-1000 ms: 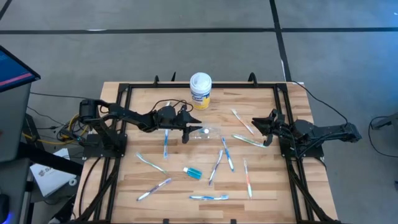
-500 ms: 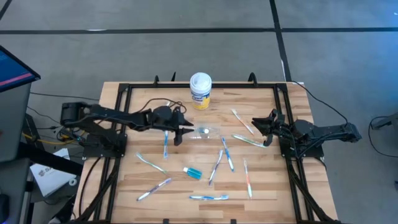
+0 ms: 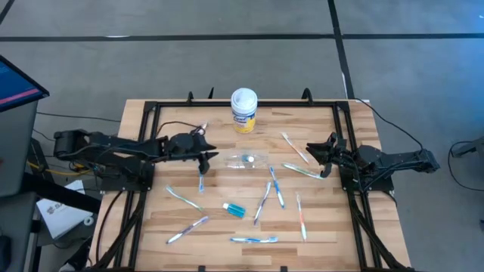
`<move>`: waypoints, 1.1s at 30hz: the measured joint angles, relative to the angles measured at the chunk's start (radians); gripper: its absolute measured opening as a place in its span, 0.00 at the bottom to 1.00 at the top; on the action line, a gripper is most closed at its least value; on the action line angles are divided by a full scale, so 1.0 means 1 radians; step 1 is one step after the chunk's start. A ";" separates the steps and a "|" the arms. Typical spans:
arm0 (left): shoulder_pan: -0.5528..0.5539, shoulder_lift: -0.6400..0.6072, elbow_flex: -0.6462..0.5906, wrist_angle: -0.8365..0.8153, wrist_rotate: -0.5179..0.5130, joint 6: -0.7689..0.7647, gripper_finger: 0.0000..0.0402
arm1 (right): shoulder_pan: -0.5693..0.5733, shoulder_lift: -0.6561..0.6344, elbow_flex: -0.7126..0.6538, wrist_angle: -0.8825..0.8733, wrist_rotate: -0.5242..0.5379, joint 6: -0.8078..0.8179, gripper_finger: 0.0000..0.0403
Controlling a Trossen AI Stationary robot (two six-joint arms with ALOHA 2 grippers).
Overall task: Pick & Place toothbrushing station
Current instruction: Put the top left blue toothbrush into the transparent organizer
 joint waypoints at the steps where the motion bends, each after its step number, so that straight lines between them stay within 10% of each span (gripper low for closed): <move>1: 0.000 -0.014 -0.016 0.002 0.000 -0.023 0.28 | 0.000 0.000 0.000 0.000 0.000 0.000 0.19; 33: -0.147 -0.053 -0.150 -0.175 0.114 -0.570 0.28 | 0.000 0.000 0.000 0.000 0.000 0.000 0.19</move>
